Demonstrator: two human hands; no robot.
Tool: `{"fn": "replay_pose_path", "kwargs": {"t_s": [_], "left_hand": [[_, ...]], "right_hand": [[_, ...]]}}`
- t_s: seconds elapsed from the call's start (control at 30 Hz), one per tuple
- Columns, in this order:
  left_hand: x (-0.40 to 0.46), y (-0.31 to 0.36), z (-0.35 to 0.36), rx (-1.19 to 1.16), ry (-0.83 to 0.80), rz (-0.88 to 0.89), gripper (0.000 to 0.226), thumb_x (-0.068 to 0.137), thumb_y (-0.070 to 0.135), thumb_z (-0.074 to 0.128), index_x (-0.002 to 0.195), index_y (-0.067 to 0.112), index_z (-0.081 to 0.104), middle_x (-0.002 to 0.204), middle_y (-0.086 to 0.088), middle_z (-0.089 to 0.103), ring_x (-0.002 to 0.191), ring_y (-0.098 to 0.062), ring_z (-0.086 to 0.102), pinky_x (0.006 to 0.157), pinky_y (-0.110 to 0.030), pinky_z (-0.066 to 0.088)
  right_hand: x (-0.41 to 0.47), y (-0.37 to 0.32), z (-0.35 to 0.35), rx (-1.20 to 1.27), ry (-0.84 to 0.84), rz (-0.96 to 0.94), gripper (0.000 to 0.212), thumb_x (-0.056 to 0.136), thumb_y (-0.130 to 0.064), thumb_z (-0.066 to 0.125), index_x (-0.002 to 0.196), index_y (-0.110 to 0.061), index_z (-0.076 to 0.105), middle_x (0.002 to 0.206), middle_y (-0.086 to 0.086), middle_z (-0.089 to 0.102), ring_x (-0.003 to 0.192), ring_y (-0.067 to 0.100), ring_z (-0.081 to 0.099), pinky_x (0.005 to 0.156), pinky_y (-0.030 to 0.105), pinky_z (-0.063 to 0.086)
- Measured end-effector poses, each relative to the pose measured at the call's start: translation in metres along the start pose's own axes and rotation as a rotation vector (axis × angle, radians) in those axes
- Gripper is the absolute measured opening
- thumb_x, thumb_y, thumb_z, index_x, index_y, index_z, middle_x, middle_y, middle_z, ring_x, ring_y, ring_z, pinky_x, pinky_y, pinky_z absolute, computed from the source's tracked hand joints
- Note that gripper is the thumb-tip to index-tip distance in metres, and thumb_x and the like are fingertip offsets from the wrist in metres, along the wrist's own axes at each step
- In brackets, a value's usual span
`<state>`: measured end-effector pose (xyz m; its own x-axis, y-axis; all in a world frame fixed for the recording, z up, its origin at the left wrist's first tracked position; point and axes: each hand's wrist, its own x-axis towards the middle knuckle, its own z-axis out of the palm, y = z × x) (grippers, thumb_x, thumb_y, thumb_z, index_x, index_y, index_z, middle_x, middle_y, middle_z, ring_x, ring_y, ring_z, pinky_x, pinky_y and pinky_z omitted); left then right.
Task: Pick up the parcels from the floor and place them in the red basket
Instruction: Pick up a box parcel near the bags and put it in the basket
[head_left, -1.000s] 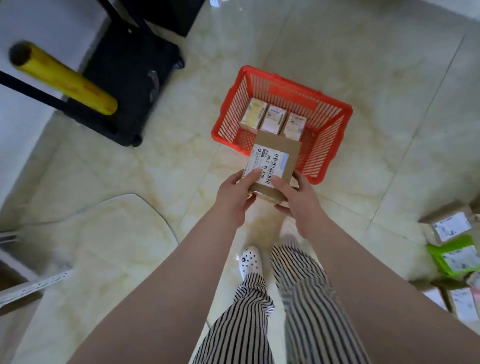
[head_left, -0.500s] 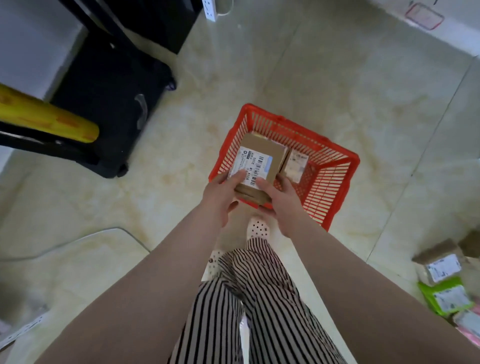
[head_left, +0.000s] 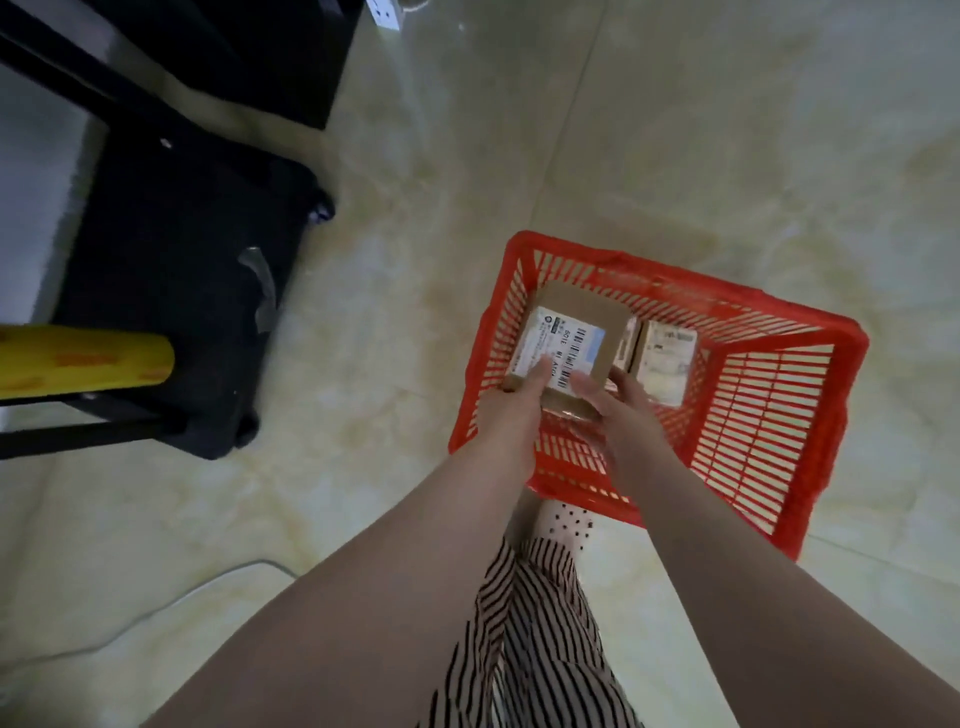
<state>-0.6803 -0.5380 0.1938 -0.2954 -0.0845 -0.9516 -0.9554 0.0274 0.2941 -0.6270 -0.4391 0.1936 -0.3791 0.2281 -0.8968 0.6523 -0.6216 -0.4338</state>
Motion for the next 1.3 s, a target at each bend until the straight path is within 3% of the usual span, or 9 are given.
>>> {"fn": "replay_pose_path", "kwargs": {"t_s": [0.1, 0.23, 0.37, 0.63, 0.73, 0.87, 1.1, 1.2, 1.3], "left_hand": [[0.045, -0.006, 0.012, 0.037, -0.011, 0.025, 0.086, 0.037, 0.061, 0.081, 0.114, 0.023, 0.069, 0.106, -0.001, 0.075, 0.097, -0.027, 0.071, 0.092, -0.045, 0.054], [0.098, -0.008, 0.026, 0.056, 0.009, 0.038, 0.067, 0.061, 0.050, 0.080, 0.120, 0.020, 0.066, 0.115, -0.003, 0.072, 0.104, -0.026, 0.068, 0.096, -0.044, 0.052], [0.139, -0.007, 0.035, 0.047, 0.041, 0.034, 0.058, 0.075, 0.041, 0.077, 0.126, 0.017, 0.061, 0.118, -0.005, 0.069, 0.106, -0.027, 0.066, 0.096, -0.045, 0.052], [0.155, -0.011, 0.049, 0.106, 0.141, 0.053, 0.053, 0.082, 0.039, 0.072, 0.130, 0.021, 0.057, 0.127, -0.001, 0.065, 0.113, -0.024, 0.062, 0.100, -0.041, 0.049], [0.152, -0.008, 0.048, 0.137, 0.144, 0.022, 0.057, 0.082, 0.042, 0.071, 0.132, 0.019, 0.056, 0.127, -0.002, 0.064, 0.113, -0.025, 0.062, 0.100, -0.043, 0.050], [0.149, -0.004, 0.044, 0.179, 0.108, -0.009, 0.056, 0.082, 0.046, 0.070, 0.130, 0.020, 0.056, 0.121, -0.001, 0.064, 0.105, -0.023, 0.061, 0.098, -0.043, 0.052], [0.110, 0.008, 0.033, 0.283, 0.078, -0.073, 0.073, 0.076, 0.060, 0.068, 0.134, 0.019, 0.050, 0.116, -0.004, 0.061, 0.100, -0.023, 0.057, 0.090, -0.038, 0.052], [0.072, 0.013, 0.031, 0.324, 0.059, -0.058, 0.073, 0.076, 0.063, 0.066, 0.132, 0.018, 0.052, 0.119, -0.005, 0.063, 0.098, -0.021, 0.057, 0.084, -0.036, 0.050], [0.015, 0.024, 0.035, 0.330, -0.023, -0.018, 0.053, 0.084, 0.053, 0.064, 0.120, 0.015, 0.057, 0.103, -0.002, 0.066, 0.092, -0.017, 0.061, 0.082, -0.032, 0.048]], "right_hand": [[0.050, 0.014, -0.001, 0.020, 0.013, -0.031, 0.057, 0.084, -0.022, 0.074, 0.136, -0.021, 0.050, 0.111, 0.000, 0.074, 0.096, 0.018, 0.073, 0.081, 0.034, 0.058], [0.115, 0.028, -0.002, 0.006, 0.006, -0.056, 0.062, 0.085, -0.024, 0.074, 0.141, -0.023, 0.047, 0.116, -0.001, 0.070, 0.106, 0.019, 0.068, 0.099, 0.042, 0.052], [0.156, 0.038, 0.004, -0.014, -0.006, -0.091, 0.058, 0.085, -0.026, 0.071, 0.139, -0.025, 0.050, 0.124, 0.000, 0.068, 0.113, 0.021, 0.064, 0.104, 0.043, 0.048], [0.176, 0.041, 0.007, -0.025, 0.040, -0.076, 0.065, 0.055, -0.052, 0.072, 0.118, -0.041, 0.061, 0.138, 0.003, 0.055, 0.119, 0.023, 0.060, 0.105, 0.047, 0.046], [0.169, 0.036, 0.010, -0.065, 0.047, -0.083, 0.059, 0.065, -0.048, 0.071, 0.122, -0.039, 0.059, 0.138, 0.004, 0.055, 0.118, 0.022, 0.061, 0.105, 0.044, 0.046], [0.162, 0.030, 0.010, -0.130, 0.074, -0.099, 0.044, 0.094, -0.024, 0.060, 0.137, -0.021, 0.051, 0.128, 0.002, 0.063, 0.111, 0.016, 0.061, 0.096, 0.031, 0.050], [0.116, 0.014, 0.007, -0.176, 0.201, -0.025, 0.069, 0.092, -0.042, 0.061, 0.150, -0.018, 0.034, 0.151, 0.008, 0.043, 0.135, 0.027, 0.044, 0.110, 0.044, 0.039], [0.071, 0.003, 0.001, -0.128, 0.221, -0.028, 0.063, 0.091, -0.044, 0.061, 0.146, -0.018, 0.042, 0.141, 0.004, 0.050, 0.127, 0.024, 0.049, 0.107, 0.042, 0.041], [0.016, -0.011, -0.011, -0.022, 0.257, -0.046, 0.044, 0.093, -0.041, 0.060, 0.128, -0.014, 0.058, 0.125, 0.003, 0.063, 0.115, 0.020, 0.058, 0.103, 0.041, 0.047]]}}
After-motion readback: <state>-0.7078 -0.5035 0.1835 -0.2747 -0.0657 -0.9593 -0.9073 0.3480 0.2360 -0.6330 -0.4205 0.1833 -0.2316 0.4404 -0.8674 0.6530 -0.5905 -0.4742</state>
